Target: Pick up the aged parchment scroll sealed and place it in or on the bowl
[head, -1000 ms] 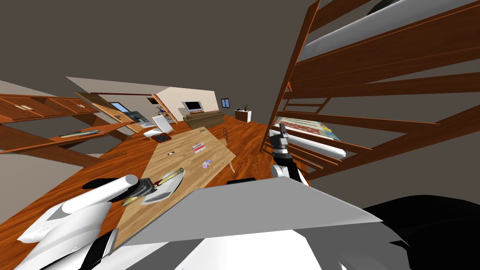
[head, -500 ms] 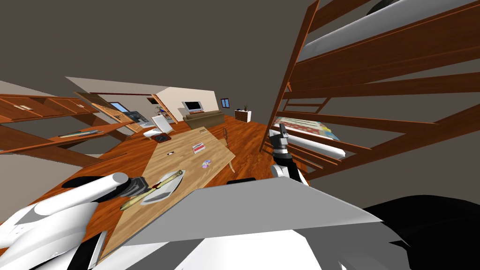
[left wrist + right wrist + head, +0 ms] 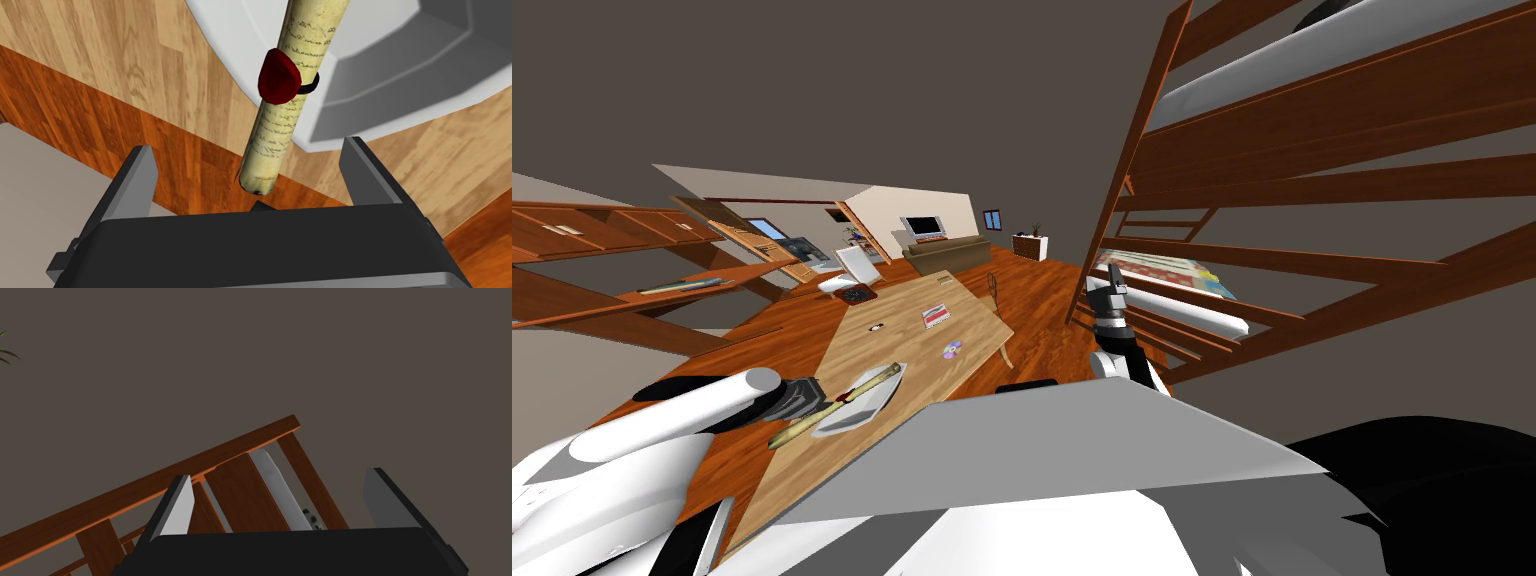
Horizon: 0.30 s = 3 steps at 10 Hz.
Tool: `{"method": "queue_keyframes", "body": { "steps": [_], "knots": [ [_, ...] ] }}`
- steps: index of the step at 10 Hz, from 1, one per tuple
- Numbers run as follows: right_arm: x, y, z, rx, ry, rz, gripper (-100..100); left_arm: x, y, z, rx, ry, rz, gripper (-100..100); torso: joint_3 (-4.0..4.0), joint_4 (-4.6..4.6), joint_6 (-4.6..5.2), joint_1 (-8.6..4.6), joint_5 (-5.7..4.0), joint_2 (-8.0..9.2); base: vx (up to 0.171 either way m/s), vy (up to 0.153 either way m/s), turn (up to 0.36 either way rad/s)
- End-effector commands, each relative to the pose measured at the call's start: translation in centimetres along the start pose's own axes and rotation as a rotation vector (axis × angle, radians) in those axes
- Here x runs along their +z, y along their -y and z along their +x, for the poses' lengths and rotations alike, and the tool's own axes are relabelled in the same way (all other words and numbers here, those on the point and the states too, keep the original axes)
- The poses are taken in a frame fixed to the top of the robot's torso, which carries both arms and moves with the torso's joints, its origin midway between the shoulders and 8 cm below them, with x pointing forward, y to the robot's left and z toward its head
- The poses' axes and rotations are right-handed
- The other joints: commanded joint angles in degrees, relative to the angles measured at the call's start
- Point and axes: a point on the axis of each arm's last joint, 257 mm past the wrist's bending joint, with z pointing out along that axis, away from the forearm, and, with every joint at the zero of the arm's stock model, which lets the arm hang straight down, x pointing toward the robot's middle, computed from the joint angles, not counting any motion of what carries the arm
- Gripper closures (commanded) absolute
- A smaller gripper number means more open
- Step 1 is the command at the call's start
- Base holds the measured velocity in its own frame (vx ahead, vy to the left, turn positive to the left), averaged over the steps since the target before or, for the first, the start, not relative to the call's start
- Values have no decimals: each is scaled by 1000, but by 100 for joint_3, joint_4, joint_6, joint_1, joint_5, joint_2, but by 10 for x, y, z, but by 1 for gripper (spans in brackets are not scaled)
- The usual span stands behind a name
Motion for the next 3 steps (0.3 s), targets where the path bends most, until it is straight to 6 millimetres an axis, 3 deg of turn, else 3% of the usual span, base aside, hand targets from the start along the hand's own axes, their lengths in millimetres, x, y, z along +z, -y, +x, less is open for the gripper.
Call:
{"method": "queue_keyframes", "body": {
  "steps": [1,3],
  "knots": [
    [0,0,0,0,0,0,0,0,0,0,0,0,0,0,0,0,0,0,0,0,0,0,0],
    [0,0,0,0,0,0,0,0,0,0,0,0,0,0,0,0,0,0,0,0,0,0,0]
  ]
}}
